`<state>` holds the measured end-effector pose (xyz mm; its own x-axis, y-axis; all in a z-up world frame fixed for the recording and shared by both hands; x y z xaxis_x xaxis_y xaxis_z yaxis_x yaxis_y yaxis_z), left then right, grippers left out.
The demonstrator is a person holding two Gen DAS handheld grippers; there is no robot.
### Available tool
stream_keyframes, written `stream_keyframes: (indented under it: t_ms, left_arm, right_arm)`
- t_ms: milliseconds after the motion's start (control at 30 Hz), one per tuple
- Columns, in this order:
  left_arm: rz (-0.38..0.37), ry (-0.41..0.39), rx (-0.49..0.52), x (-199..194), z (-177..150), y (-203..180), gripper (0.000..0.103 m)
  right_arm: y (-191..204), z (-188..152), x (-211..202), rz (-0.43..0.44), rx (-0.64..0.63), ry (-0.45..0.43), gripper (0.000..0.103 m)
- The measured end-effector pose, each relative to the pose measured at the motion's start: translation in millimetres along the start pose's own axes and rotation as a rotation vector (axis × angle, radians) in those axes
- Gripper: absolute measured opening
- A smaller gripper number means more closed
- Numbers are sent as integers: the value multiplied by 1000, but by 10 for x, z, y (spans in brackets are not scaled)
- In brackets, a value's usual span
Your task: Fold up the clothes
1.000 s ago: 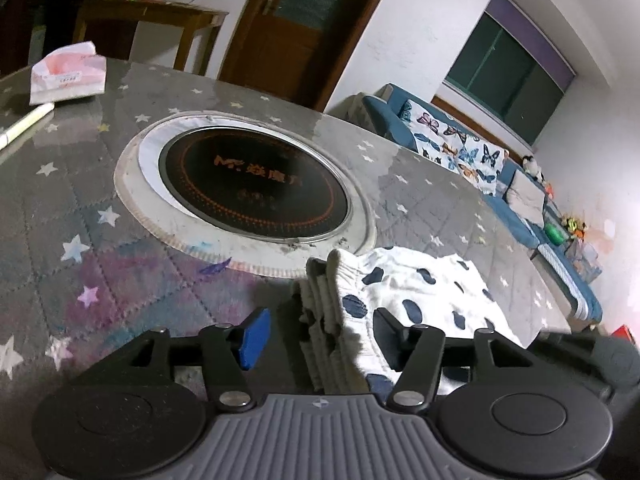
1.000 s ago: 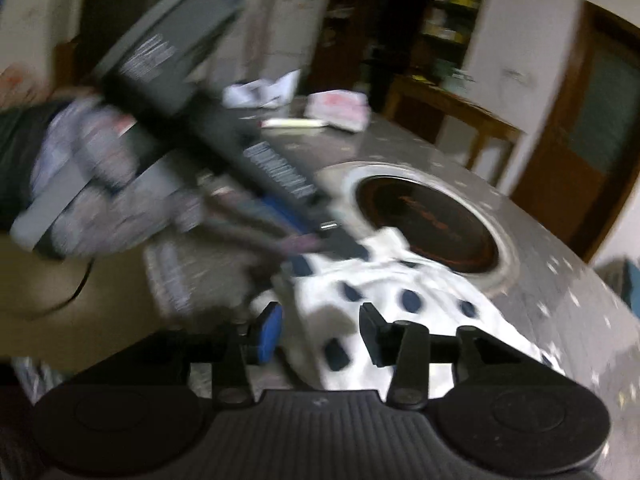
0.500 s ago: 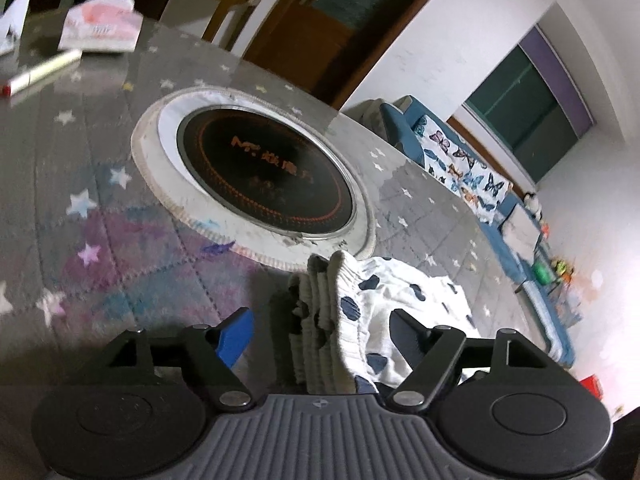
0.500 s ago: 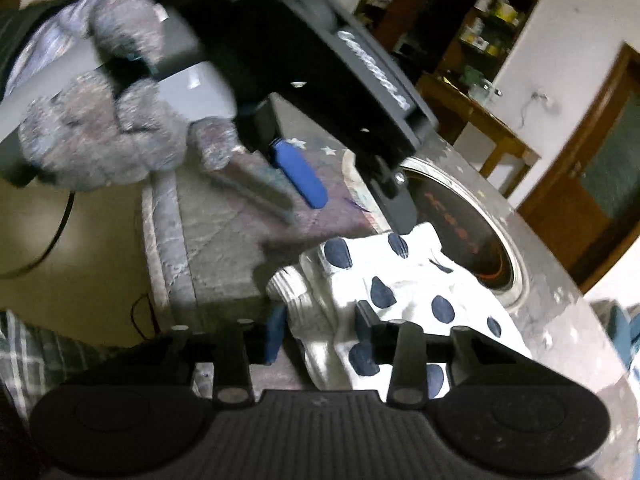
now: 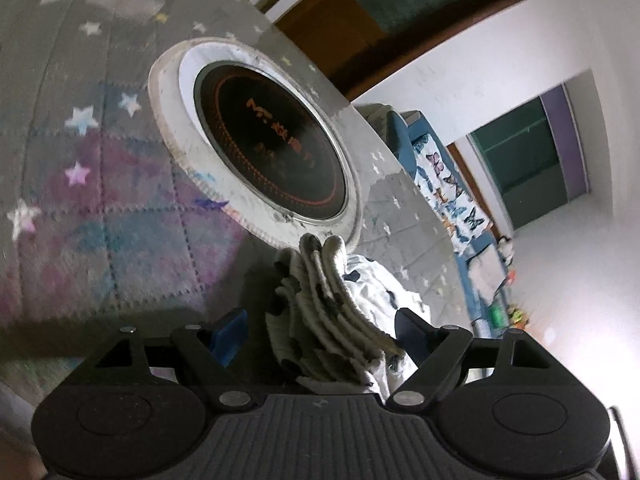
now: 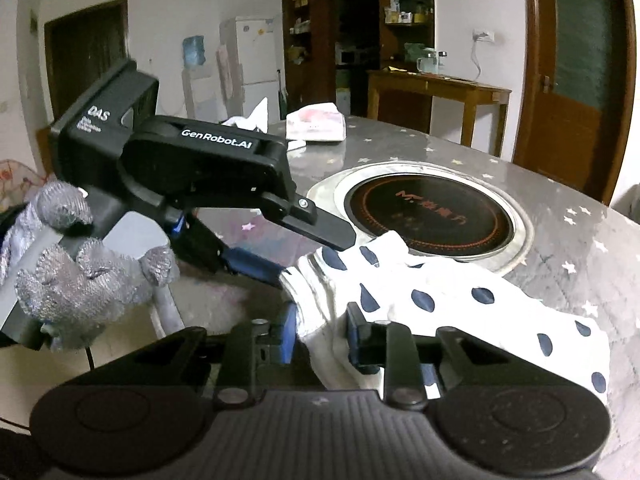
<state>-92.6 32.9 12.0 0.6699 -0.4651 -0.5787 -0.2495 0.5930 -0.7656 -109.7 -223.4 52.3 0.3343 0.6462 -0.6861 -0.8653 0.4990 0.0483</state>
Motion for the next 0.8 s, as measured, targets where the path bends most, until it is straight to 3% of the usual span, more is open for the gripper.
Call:
stream_keyframes:
  t_ms: [367, 667, 800]
  left_arm:
    - [-115, 36, -202, 166, -46, 151, 85]
    - [-133, 31, -214, 305, 10, 112, 84]
    - [-136, 50, -207, 358, 43, 128, 72]
  right_arm:
    - [-27, 14, -63, 35, 64, -37, 24]
    - [-2, -41, -29, 47, 31, -45, 24]
    - [-26, -59, -33, 58, 28, -53, 24]
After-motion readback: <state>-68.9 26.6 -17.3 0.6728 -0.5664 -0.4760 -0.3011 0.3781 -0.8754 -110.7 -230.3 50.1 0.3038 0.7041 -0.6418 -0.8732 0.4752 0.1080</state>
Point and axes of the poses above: each gripper's, at about its wrist camera, not at the fingertips, and x roughly the way its jaws point, y to its left, z to its top, the point moved 1 cm from there along x, roughly the way its jaws point, and after that the axes turned 8 degrees about y, right-handed, at the moved point
